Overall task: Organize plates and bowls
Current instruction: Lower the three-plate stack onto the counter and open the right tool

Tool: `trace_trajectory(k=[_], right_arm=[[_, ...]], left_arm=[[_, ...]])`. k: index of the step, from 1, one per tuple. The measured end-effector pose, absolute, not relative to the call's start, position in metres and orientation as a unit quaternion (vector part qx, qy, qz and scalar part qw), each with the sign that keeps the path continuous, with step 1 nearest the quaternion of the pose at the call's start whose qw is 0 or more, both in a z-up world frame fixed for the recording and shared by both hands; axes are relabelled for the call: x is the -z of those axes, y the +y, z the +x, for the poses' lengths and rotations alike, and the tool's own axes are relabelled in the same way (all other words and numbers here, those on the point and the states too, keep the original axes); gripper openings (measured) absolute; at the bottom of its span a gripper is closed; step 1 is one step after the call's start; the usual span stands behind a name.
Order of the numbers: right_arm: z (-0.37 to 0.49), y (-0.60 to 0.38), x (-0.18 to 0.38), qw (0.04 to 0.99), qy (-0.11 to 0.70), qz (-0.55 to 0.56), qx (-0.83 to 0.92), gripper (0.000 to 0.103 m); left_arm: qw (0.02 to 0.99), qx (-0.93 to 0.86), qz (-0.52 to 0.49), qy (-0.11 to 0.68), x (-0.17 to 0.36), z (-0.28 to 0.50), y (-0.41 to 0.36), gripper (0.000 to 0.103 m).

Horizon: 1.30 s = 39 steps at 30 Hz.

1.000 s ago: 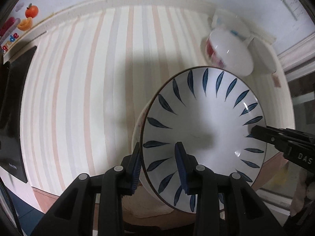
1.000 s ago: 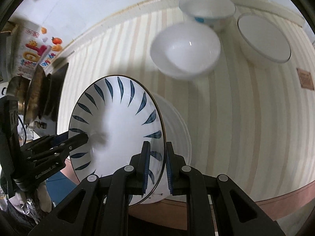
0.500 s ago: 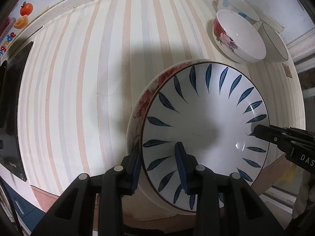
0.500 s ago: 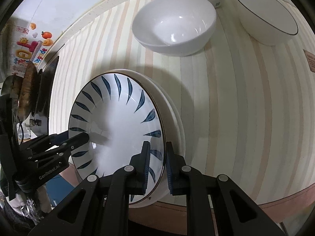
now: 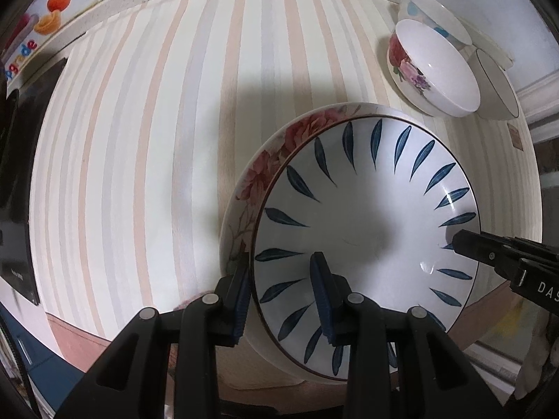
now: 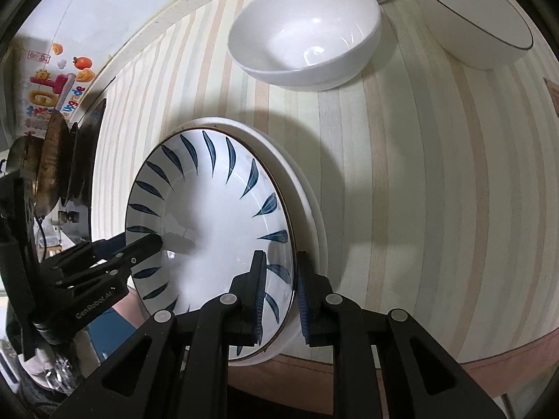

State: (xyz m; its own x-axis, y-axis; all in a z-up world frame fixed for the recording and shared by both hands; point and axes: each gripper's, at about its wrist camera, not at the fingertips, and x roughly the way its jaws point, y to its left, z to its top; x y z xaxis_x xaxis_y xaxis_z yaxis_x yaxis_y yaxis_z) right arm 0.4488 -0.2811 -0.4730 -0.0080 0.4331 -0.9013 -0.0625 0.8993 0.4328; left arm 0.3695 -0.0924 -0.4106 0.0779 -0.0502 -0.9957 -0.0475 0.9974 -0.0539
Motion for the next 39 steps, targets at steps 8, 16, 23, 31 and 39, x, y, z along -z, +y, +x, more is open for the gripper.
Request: trace_trajectory(k=[8,16,23,31,39], right_arm=[[0.451,-0.286,0.469,0.689,0.687,0.136,-0.185,0.020],[0.438,-0.287,0.440,0.709,0.671,0.127,-0.177,0.020],[0.393,-0.278,0.371,0.752,0.629,0.107,-0.165,0.020],[0.323,-0.268,0.304,0.780,0.592,0.130,-0.158,0.020],[0.268,-0.257,0.254,0.801,0.563,0.134,-0.155,0.020]], left_arm=[[0.736,-0.009,-0.039,0.676,0.408,0.366,-0.091,0.030],[0.766,0.002,-0.037,0.642,0.357,0.347,-0.088,0.030],[0.799,0.028,-0.022,0.600,0.287,0.306,-0.093,0.031],[0.816,0.053,-0.017,0.576,0.235,0.264,-0.087,0.031],[0.822,0.072,-0.011,0.565,0.207,0.231,-0.086,0.031]])
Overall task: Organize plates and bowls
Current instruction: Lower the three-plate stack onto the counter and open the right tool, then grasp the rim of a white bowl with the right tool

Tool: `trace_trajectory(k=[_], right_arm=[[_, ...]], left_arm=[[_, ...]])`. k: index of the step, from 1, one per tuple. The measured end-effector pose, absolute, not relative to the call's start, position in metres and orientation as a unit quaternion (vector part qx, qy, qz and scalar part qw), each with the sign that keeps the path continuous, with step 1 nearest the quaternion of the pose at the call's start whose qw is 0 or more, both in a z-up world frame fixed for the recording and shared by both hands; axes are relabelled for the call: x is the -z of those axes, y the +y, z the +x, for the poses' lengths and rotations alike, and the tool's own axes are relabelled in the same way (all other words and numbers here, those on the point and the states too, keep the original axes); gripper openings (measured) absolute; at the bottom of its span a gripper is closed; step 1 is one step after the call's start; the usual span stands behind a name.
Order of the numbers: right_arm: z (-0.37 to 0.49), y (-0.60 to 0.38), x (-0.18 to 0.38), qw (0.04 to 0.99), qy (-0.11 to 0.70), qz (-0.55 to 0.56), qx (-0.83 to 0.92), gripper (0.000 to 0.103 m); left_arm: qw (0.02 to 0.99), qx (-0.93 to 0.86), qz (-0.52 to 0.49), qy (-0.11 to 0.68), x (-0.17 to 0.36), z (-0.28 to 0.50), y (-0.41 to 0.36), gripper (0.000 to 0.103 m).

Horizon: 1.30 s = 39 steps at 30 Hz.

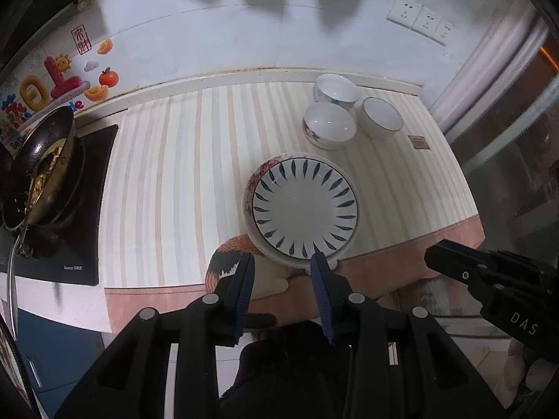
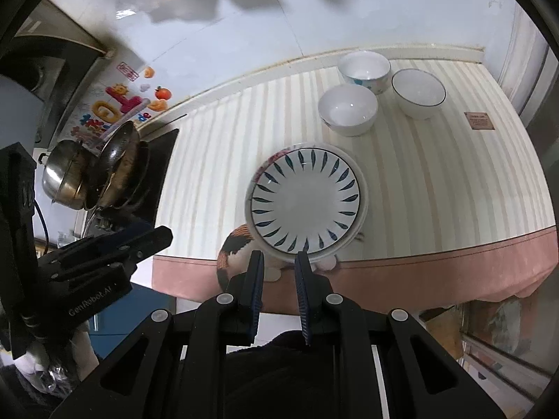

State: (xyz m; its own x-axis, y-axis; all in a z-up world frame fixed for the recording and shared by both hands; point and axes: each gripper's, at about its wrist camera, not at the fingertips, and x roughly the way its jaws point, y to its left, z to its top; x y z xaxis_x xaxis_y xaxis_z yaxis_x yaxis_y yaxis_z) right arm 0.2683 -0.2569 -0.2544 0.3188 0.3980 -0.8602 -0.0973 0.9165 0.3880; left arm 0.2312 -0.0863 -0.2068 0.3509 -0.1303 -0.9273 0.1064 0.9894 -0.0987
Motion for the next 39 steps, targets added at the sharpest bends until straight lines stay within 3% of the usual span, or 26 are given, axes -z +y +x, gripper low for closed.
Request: trace_trajectory(k=[10,11,13,17,22,30,33,35,36,39], right_arm=[[0.251,-0.261,0.240,0.803,0.557,0.139,-0.157,0.021],[0.255,-0.265,0.241,0.802,0.559,0.142,-0.156,0.024],[0.267,-0.275,0.246,0.799,0.563,0.147,-0.154,0.042],[0.315,-0.306,0.265,0.794,0.568,0.158,-0.145,0.046],[0.403,-0.350,0.309,0.787,0.581,0.168,-0.122,0.046],[0.559,-0.377,0.427,0.745,0.628,0.181,-0.134,0.046],[0.591,-0.374,0.463,0.726,0.647,0.182,-0.145,0.043],[0.604,-0.368,0.480,0.716,0.655,0.182,-0.157,0.031],[0.609,-0.365,0.487,0.713,0.659,0.178,-0.162,0.022],[0.612,-0.359,0.492,0.720,0.657,0.155,-0.160,0.018]], left_arm=[[0.829,0.078,-0.017,0.554,0.198,0.233,-0.093,0.033],[0.828,0.079,-0.023,0.554,0.200,0.241,-0.097,0.036],[0.830,0.075,-0.034,0.552,0.206,0.260,-0.101,0.036],[0.825,0.064,-0.058,0.559,0.231,0.321,-0.115,0.036],[0.807,0.037,-0.071,0.586,0.279,0.411,-0.135,0.036],[0.749,0.035,-0.103,0.654,0.385,0.530,-0.160,0.036],[0.739,0.039,-0.100,0.665,0.410,0.545,-0.165,0.032],[0.742,0.039,-0.098,0.662,0.415,0.548,-0.168,0.023],[0.746,0.035,-0.091,0.659,0.414,0.547,-0.170,0.023],[0.750,0.033,-0.076,0.656,0.407,0.541,-0.177,0.023]])
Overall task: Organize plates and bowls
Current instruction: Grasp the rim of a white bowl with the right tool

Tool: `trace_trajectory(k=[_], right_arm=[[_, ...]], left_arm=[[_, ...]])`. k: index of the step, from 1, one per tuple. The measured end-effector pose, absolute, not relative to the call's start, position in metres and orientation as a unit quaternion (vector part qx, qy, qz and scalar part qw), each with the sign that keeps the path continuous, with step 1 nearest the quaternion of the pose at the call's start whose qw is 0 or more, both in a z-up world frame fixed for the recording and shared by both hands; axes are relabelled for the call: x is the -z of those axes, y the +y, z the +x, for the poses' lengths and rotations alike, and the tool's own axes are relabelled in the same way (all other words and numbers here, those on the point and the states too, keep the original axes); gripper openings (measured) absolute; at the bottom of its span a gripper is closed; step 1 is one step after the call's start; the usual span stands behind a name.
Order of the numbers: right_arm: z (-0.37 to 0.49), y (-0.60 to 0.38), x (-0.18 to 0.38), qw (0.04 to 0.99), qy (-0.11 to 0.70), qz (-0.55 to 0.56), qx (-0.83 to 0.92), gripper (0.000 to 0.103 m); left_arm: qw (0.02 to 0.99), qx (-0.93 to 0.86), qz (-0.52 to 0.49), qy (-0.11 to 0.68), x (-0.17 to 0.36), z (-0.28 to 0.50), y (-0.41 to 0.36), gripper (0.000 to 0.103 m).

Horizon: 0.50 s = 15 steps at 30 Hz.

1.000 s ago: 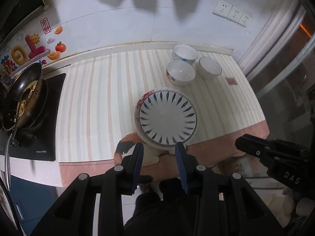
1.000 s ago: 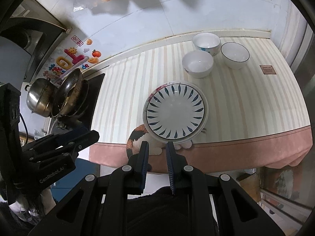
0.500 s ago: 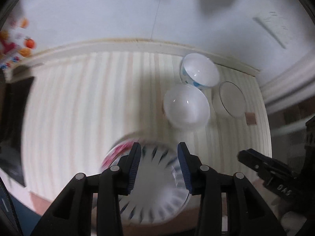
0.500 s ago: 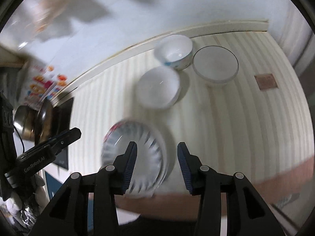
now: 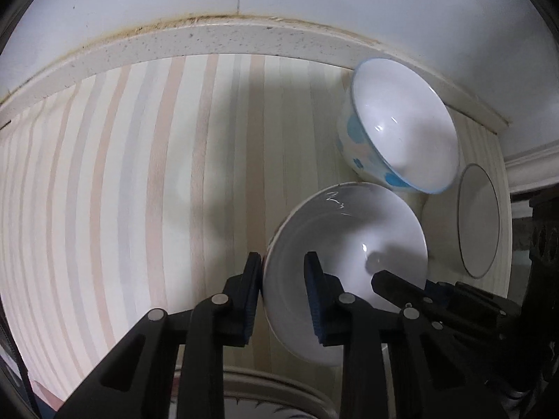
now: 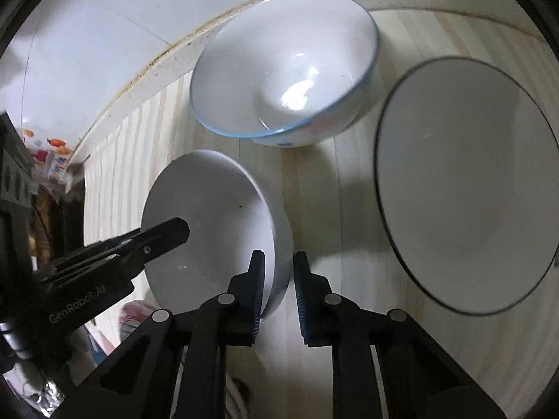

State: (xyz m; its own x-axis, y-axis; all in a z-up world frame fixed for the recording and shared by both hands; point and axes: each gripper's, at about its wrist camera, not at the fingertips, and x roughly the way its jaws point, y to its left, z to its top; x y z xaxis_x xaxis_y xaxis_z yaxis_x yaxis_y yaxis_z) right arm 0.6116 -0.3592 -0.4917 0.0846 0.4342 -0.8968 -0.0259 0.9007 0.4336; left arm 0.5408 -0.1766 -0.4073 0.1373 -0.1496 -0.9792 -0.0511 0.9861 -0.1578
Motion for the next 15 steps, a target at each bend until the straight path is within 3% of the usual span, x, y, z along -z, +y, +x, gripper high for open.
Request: trace_trajectory(k=[15], right_arm=[[0.530,-0.410,0.423,0.732,0.645,0.144,-0.163,0.018]], left_arm=[[0.777,0.088,-0.043,0.622,0.335,0.466,-0.241,0.023]])
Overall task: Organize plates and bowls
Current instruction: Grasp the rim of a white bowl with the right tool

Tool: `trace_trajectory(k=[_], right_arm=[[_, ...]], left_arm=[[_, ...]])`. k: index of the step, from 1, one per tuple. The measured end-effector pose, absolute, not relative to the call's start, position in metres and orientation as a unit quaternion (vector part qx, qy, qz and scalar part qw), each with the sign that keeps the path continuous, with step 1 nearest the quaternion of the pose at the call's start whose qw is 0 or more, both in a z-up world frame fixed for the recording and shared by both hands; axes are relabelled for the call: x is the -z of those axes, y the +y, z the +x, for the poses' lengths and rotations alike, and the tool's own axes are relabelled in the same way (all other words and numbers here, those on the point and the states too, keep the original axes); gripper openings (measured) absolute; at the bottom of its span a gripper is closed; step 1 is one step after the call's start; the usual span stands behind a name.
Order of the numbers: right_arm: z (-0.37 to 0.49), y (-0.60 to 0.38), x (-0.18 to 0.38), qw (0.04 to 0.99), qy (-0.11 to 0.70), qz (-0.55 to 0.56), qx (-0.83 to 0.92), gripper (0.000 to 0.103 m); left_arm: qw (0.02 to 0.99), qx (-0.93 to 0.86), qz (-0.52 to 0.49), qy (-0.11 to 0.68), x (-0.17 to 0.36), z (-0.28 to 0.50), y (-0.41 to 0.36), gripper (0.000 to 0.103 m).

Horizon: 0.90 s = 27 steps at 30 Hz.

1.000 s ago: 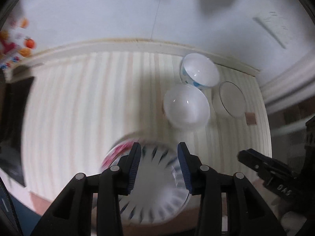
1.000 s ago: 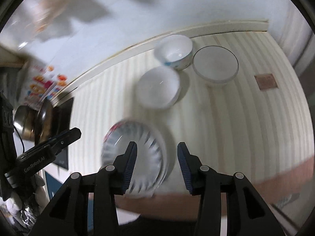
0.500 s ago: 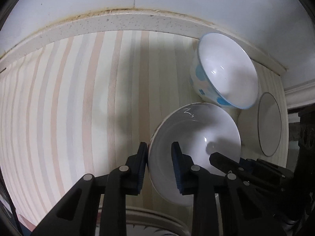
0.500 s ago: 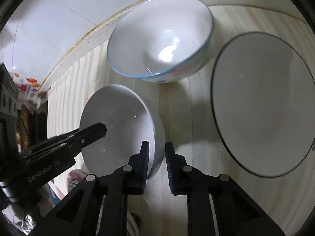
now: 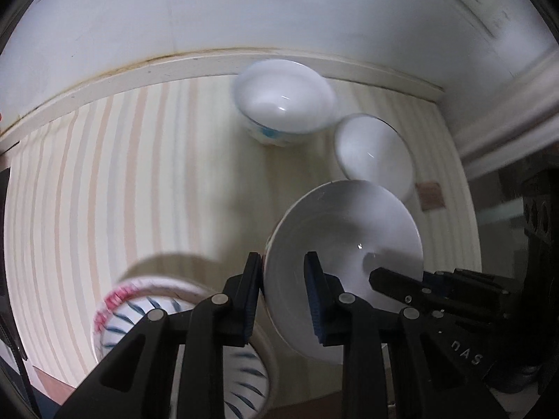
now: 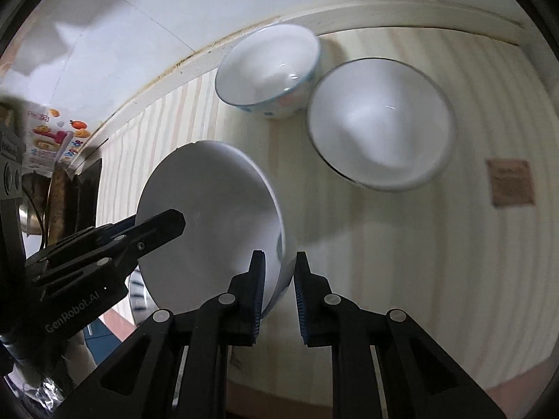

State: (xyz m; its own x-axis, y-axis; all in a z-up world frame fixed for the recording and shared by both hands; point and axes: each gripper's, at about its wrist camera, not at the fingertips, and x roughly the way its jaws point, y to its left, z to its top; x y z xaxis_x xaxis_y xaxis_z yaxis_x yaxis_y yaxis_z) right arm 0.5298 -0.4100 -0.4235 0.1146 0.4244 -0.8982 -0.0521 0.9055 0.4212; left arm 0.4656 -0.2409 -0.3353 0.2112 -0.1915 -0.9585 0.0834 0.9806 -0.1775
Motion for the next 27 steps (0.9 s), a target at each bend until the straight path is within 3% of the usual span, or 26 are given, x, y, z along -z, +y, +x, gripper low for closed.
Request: trace_trajectory(k=[8,27], right_arm=[[0.476,-0.461,0.411,0.739,0.641,0.151,-0.143,0.018],[0.440,-0.494,0.479,0.717,0.666,0.163,-0.129,0.018]], left_arm=[[0.764,0.110,-0.022,0.636,0.356,0.445,-0.279,0.023],[0.734,0.096,0.018,0.672,0.419,0.419,-0.320,0.023]])
